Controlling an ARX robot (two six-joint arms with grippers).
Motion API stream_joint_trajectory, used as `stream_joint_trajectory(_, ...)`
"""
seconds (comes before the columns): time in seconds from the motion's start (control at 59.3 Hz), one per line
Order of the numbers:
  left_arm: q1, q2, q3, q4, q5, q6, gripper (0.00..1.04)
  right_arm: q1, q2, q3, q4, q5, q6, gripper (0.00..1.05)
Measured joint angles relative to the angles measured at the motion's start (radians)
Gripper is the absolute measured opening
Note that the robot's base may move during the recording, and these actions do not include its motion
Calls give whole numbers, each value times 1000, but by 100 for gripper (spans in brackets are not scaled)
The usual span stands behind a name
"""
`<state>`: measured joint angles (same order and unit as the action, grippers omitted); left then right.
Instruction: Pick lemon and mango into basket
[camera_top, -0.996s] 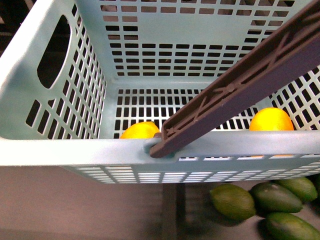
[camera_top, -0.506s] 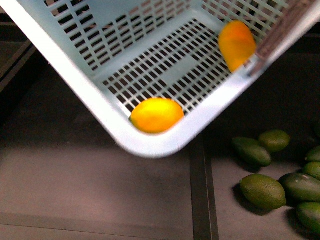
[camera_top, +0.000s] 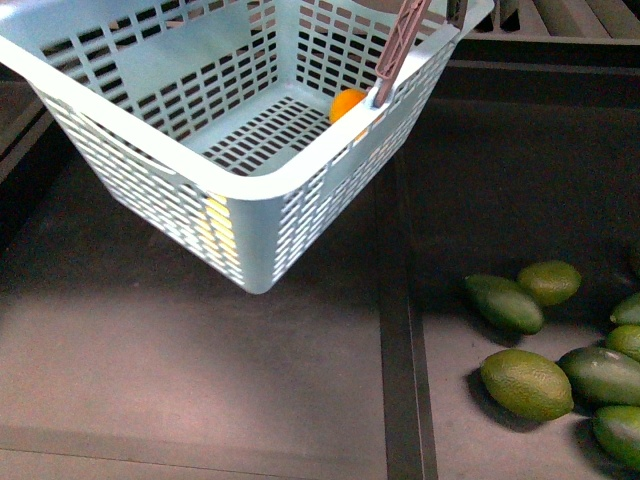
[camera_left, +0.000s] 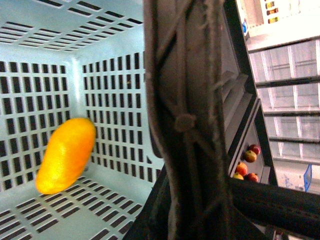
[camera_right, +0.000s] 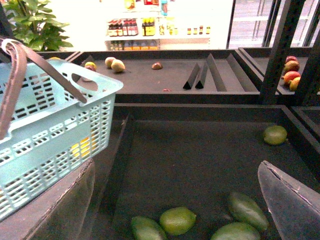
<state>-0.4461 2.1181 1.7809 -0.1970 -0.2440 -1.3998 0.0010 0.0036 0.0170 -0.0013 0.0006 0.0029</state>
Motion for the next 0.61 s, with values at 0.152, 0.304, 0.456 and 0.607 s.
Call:
stream_joint_trajectory(0.152, 55, 100, 77, -14, 6, -87, 5, 0, 0, 0, 0, 0, 0, 96)
stream_joint_trajectory(0.304, 94, 180, 139, -29, -19, -101, 5, 0, 0, 0, 0, 0, 0, 96)
stream_joint_trajectory(0.456, 129, 230, 141, -14, -41, -120, 5, 0, 0, 0, 0, 0, 0, 96)
stream_joint_trajectory(0.607, 159, 257, 115, -6, -54, -145, 5, 0, 0, 0, 0, 0, 0, 96)
